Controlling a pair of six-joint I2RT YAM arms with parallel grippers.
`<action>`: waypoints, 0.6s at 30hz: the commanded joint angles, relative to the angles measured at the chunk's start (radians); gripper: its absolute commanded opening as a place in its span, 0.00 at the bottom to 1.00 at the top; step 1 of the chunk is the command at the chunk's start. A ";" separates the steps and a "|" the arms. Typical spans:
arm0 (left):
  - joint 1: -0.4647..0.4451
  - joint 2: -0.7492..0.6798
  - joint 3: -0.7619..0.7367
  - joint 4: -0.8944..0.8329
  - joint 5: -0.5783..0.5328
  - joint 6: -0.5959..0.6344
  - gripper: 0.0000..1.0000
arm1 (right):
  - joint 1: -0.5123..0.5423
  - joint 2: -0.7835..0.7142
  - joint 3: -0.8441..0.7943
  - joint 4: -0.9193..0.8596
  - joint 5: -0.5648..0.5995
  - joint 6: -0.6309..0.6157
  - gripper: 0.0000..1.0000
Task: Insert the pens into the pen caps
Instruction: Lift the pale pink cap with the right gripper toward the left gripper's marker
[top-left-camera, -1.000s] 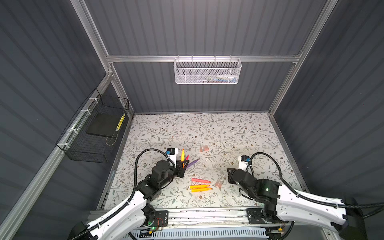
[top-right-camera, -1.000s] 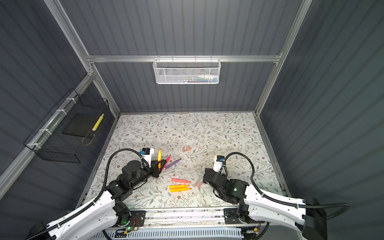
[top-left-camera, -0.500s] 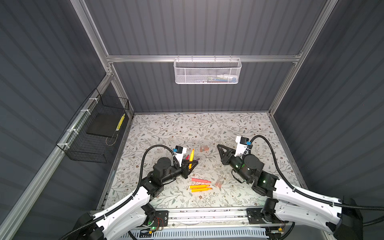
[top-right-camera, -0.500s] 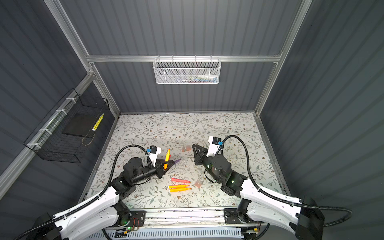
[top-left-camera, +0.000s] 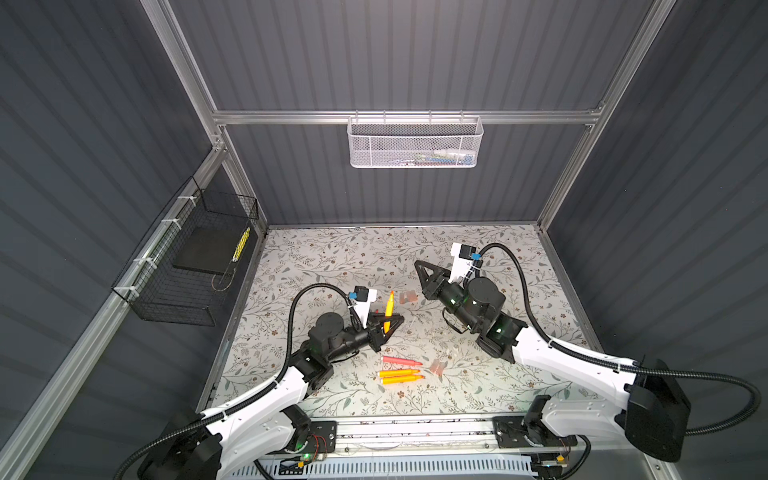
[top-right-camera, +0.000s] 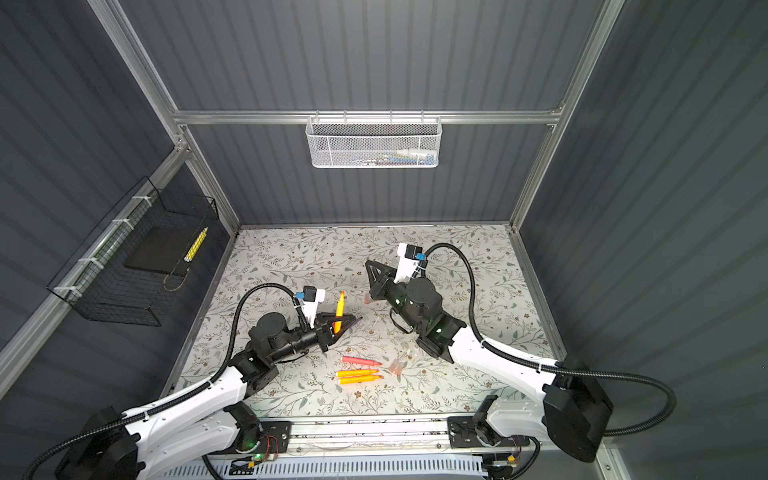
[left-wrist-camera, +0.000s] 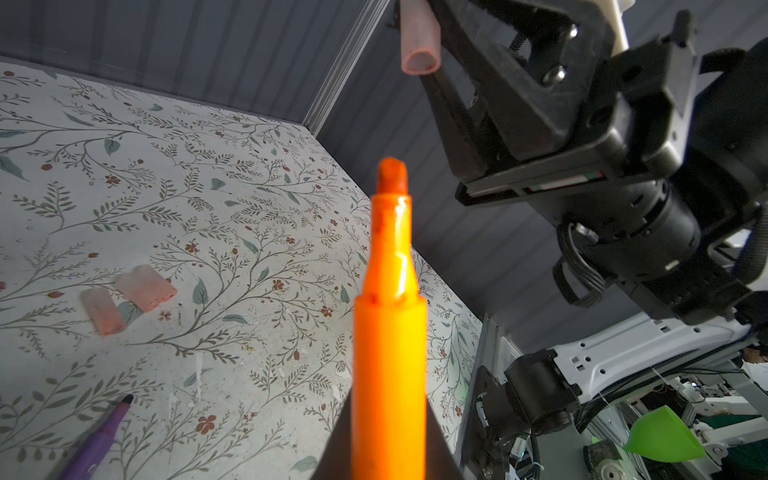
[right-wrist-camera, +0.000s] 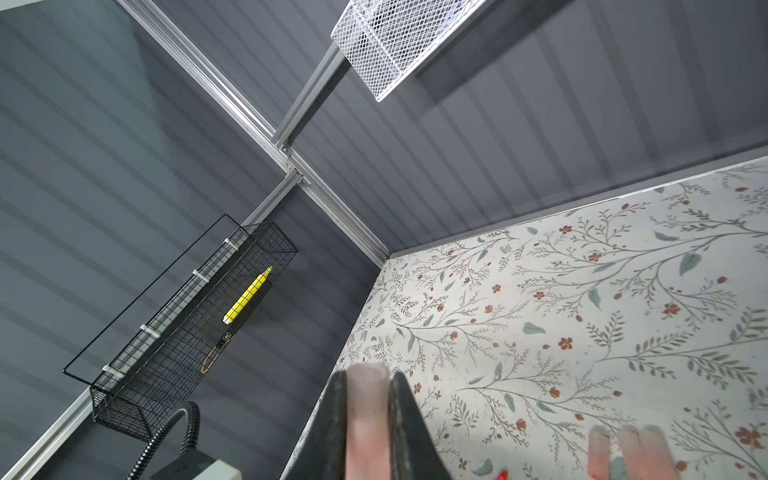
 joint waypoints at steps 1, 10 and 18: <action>-0.006 -0.002 0.006 0.057 0.020 -0.013 0.00 | -0.002 0.027 0.026 0.037 -0.034 0.013 0.05; -0.008 0.038 0.014 0.063 -0.001 -0.007 0.00 | 0.011 0.072 0.039 0.062 -0.097 0.049 0.03; -0.007 0.094 0.027 0.106 0.006 -0.020 0.00 | 0.024 0.091 0.063 0.040 -0.107 0.043 0.02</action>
